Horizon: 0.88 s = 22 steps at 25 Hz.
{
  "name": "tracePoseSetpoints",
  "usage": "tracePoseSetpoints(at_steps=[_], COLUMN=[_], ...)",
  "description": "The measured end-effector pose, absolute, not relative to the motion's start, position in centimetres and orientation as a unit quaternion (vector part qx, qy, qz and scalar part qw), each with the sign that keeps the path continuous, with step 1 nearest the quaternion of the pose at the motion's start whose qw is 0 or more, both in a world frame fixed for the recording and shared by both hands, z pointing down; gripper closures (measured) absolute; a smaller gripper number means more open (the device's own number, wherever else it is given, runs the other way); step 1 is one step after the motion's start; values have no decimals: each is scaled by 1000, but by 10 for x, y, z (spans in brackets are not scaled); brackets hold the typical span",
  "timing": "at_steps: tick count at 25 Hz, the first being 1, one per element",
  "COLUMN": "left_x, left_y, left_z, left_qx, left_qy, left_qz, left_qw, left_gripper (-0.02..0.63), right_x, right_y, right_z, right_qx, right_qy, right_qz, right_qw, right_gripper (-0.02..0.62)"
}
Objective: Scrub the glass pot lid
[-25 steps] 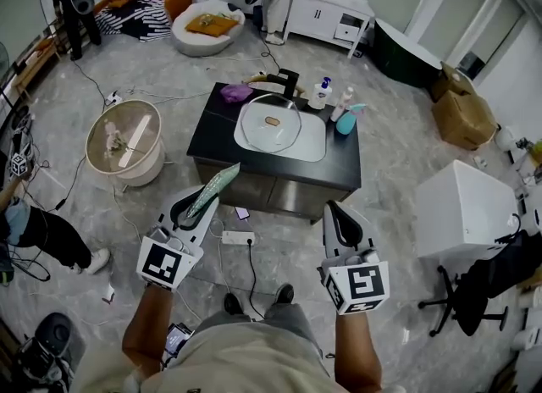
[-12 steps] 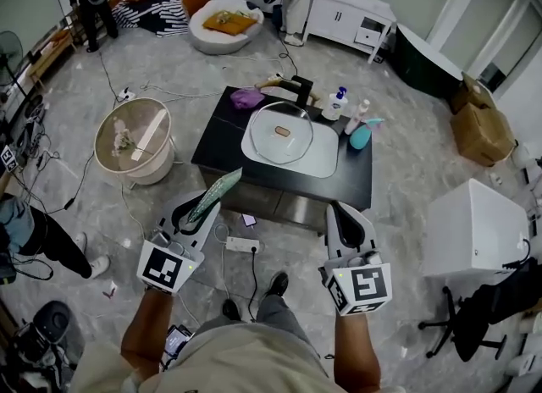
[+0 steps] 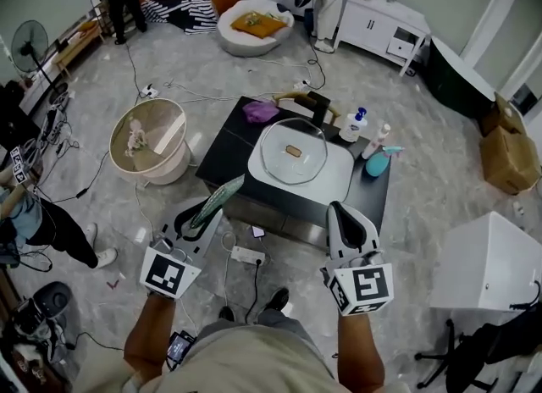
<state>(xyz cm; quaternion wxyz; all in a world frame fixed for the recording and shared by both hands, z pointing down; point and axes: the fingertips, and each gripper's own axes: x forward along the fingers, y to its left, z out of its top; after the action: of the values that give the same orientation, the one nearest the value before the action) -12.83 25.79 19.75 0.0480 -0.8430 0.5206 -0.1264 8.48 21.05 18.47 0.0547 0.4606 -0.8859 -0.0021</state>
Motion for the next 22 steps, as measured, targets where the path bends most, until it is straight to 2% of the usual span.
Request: tracePoseSetpoints(at_steps=[11, 22], left_x=[-105, -109], left_y=[217, 159], left_z=[205, 212], left_qx=[-819, -847], left_qy=[551, 507], left_qz=[-153, -153], left_qw=[44, 45], left_gripper=[520, 520], right_x=[102, 110], right_y=[149, 117], right_z=[205, 213], right_qx=[424, 475], right_qy=[-904, -878], right_qz=[19, 27], right_qw=[46, 55], right_gripper=[571, 571])
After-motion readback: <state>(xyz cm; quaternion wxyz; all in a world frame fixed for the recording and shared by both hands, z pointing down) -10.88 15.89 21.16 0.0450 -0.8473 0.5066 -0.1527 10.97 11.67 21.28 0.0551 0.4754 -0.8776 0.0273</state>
